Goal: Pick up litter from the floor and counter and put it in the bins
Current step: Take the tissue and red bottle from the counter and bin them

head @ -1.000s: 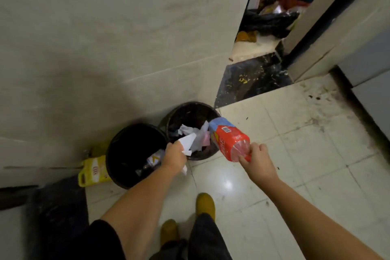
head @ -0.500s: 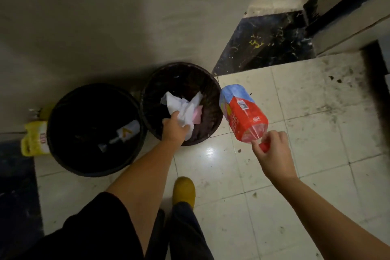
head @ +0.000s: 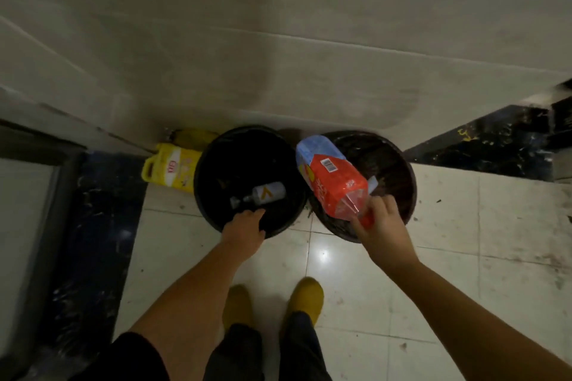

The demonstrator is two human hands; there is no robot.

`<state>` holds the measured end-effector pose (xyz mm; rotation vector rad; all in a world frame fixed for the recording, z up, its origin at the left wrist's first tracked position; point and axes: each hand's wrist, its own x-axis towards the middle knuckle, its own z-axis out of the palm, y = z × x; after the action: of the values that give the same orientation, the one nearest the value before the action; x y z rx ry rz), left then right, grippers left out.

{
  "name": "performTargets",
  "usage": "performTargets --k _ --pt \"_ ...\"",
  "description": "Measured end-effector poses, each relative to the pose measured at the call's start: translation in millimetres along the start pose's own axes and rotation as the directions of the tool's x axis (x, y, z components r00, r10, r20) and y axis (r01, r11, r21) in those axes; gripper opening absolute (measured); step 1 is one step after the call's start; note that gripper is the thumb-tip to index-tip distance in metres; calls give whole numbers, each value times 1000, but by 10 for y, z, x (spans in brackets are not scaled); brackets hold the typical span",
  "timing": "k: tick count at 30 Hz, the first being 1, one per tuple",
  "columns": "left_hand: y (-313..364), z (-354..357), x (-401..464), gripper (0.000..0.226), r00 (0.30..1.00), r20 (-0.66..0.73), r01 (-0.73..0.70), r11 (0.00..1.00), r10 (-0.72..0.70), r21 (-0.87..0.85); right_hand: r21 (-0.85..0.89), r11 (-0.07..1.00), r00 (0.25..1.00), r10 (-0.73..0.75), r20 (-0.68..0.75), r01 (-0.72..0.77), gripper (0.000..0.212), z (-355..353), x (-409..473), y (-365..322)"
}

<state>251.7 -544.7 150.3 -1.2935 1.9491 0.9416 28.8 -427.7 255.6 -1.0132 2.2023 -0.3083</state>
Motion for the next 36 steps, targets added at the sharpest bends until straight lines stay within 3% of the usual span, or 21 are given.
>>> performTargets --k 6,9,14,19,26,33,36 --pt "-511 429 247 49 999 47 -3 985 -5 172 -211 954 970 -177 169 211 32 964 679 -468" --pt "-621 628 299 45 999 -35 -18 984 25 178 -308 936 971 -109 215 173 38 1496 944 -524" --pt "-758 797 340 43 970 -228 -48 986 85 161 -321 939 976 -54 210 121 42 2081 1146 -512" --pt "-804 861 330 44 955 -275 -69 987 106 142 -480 869 974 -5 228 117 42 2340 1251 -470" --pt "-734 325 -42 49 985 -157 -49 994 64 97 -513 845 975 -40 220 150 32 1597 1051 -742" --pt "-334 -1144 -1220 50 968 -234 -43 975 95 220 -393 916 989 -28 147 84 31 22 299 -1426" --pt "7 -1730 -1895 52 953 -273 -54 963 128 264 -390 907 983 -111 146 160 33 -664 -233 -1769"
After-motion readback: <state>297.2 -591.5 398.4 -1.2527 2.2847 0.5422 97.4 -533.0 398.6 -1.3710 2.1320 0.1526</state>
